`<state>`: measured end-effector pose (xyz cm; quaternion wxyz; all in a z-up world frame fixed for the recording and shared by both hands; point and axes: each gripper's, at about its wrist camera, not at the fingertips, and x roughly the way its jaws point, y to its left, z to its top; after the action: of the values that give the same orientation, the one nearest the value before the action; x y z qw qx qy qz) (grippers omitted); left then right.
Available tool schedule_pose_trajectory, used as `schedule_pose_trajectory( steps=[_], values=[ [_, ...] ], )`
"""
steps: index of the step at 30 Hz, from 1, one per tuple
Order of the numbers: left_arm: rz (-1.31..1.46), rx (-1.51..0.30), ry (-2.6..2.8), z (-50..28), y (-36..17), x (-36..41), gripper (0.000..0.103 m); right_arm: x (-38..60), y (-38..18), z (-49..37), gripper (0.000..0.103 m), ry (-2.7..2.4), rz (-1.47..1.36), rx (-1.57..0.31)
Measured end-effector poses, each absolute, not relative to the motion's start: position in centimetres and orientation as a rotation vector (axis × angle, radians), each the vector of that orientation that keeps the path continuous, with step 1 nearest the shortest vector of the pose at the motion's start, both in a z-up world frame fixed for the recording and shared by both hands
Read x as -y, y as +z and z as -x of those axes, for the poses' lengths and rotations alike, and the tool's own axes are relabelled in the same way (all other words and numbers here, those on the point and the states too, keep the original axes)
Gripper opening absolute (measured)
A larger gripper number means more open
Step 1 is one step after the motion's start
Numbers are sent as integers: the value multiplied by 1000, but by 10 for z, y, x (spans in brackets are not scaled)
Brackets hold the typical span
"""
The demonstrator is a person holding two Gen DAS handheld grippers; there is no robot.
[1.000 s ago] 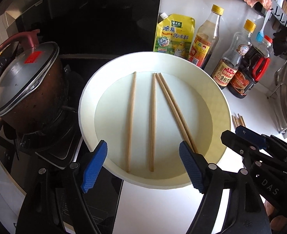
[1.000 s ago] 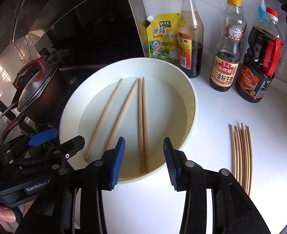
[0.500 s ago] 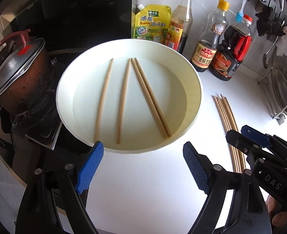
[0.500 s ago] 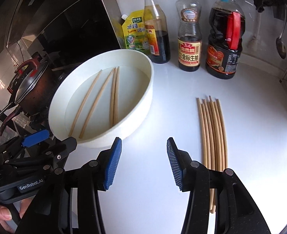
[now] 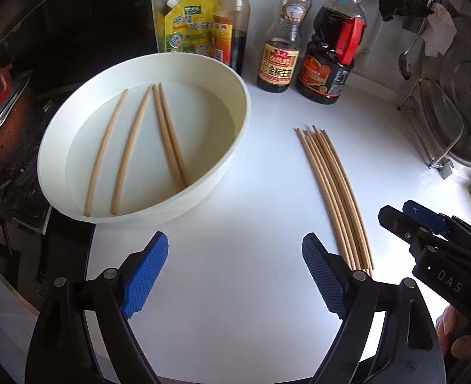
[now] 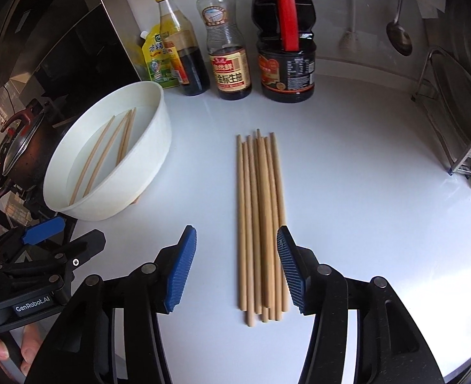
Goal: Organize utensils
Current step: 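Withdraw the right tool from the basin back toward the chopsticks while the left tool follows, then lower the right tool to pinch one chopstick while the left tool pinches another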
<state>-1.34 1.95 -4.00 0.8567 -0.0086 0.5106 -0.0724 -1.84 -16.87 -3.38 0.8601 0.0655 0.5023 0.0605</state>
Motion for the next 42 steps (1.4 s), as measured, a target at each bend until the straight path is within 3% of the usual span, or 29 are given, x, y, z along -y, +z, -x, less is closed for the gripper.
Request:
schedule_pose_trajectory(
  steps=[22, 42],
  values=[
    [1, -1082, -148, -1, -88, 45, 89, 219, -112, 9, 52, 110, -96, -1119],
    [20, -1098, -133, -4, -105, 58, 89, 219, -122, 4, 52, 110, 42, -1097]
  ],
)
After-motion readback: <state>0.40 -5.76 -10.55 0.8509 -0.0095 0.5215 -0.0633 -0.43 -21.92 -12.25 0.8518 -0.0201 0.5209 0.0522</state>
